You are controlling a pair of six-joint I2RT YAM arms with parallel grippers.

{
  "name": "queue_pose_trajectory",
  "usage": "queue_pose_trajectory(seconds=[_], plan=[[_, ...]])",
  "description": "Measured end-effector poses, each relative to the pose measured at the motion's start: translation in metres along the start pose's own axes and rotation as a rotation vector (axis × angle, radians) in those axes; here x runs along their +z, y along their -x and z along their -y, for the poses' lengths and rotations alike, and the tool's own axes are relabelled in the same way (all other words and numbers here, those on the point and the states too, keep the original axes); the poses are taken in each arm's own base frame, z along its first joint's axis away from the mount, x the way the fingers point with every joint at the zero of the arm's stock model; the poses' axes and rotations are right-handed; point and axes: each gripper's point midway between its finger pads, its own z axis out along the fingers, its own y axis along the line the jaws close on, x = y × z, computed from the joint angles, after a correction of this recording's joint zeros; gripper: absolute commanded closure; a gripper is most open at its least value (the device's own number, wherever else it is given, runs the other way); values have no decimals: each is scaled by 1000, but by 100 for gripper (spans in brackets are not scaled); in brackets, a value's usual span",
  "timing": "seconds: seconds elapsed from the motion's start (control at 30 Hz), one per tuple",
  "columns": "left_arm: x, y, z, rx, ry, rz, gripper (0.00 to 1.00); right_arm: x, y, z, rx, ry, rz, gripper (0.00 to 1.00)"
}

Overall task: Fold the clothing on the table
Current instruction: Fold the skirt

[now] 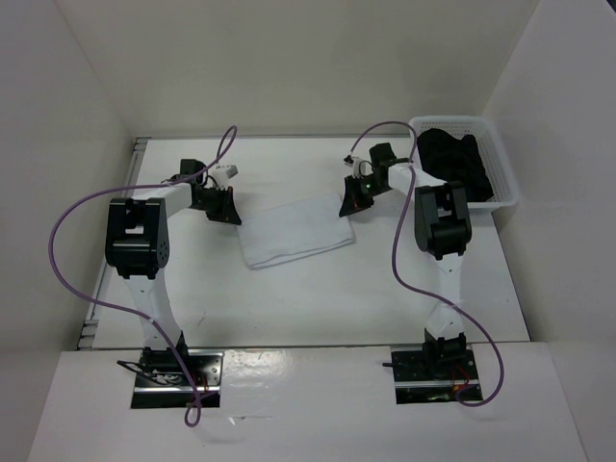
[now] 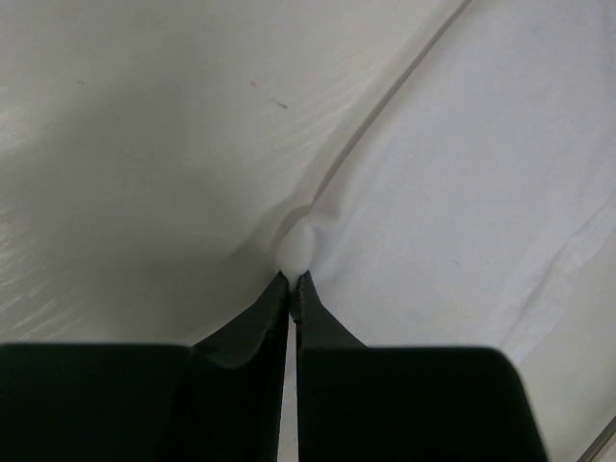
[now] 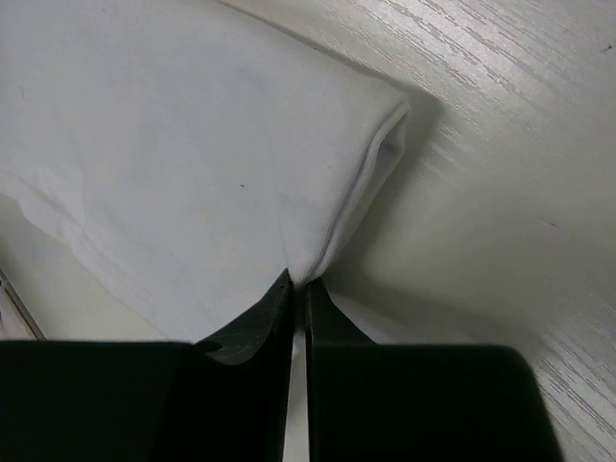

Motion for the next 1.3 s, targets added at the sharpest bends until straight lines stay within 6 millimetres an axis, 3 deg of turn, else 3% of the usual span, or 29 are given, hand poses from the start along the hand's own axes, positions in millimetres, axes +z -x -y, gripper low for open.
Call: queue_pose_trajectory(seconds=[0.07, 0.3, 0.73, 1.07, 1.3], plan=[[0, 0, 0, 0, 0, 0, 94, 0, 0, 0, 0, -6, -2, 100], [0, 0, 0, 15, -4, 0, 94, 1, 1, 0, -10, -64, -16, 100], [0, -1, 0, 15, -5, -2, 94, 0, 3, -7, -127, -323, -79, 100], [0, -1, 1, 13, -7, -3, 94, 2, 8, -42, -249, -431, -133, 100], [0, -1, 1, 12, -7, -3, 94, -4, 24, -64, -306, -480, -118, 100]])
